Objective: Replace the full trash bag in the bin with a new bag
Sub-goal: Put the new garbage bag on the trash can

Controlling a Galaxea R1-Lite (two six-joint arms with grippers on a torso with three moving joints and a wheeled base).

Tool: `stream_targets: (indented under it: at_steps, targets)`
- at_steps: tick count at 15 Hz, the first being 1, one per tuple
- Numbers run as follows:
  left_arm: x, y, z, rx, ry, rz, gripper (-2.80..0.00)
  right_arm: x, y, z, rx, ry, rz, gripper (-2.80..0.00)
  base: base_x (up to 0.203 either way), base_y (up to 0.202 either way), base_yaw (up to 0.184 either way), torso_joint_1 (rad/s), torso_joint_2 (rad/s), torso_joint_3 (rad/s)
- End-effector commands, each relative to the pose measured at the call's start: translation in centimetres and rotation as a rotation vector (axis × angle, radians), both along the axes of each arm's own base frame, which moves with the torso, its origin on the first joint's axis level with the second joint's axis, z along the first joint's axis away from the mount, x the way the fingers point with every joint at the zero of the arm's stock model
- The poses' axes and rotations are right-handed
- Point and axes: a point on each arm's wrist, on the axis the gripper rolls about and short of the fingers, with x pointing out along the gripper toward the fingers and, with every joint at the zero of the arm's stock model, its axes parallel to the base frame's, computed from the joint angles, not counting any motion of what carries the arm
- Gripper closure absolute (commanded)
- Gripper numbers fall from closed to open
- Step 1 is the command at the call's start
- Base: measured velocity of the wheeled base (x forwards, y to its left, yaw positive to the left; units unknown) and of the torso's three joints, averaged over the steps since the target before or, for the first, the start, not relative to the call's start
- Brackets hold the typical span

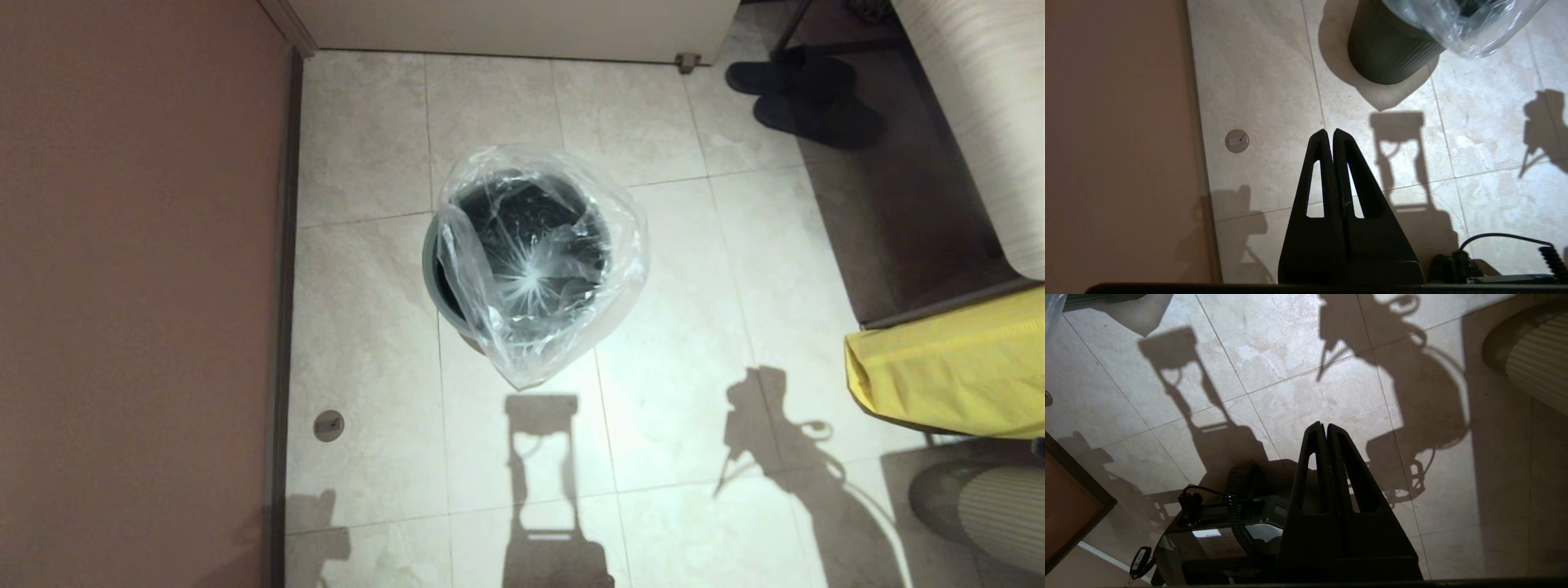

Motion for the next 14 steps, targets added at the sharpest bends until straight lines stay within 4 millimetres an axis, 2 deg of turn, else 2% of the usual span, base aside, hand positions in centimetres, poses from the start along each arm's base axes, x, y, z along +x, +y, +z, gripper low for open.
stream_targets:
  at_steps: [1,4,10,12,14]
  targets:
    - [1.1,0.0,2.0,0.001,0.065,-0.013,0.0,-0.9,-0.3,-0.7,0.003,0.001,-0.003,0.0,0.0,0.0,0.0,0.0,0.0,0.0]
    - [4.2,-0.2,4.9,-0.007,0.209,-0.056,0.0,-1.6,-0.5,-1.6,0.009,0.014,-0.011,0.0,0.0,0.0,0.0,0.0,0.0,0.0]
    - [14.4,-1.0,9.2,-0.122,0.5,-0.141,0.0,-2.3,-0.8,-1.5,0.036,-0.013,-0.022,0.0,0.0,0.0,0.0,0.0,0.0,0.0]
    - [18.3,-2.7,11.4,-0.193,0.539,-0.188,0.0,-2.5,-0.9,-1.2,0.04,-0.029,-0.024,0.0,0.0,0.0,0.0,0.0,0.0,0.0]
    - [21.5,-5.2,12.6,-0.206,0.594,-0.167,0.0,-2.6,-0.9,-1.1,0.039,-0.035,-0.024,0.0,0.0,0.0,0.0,0.0,0.0,0.0]
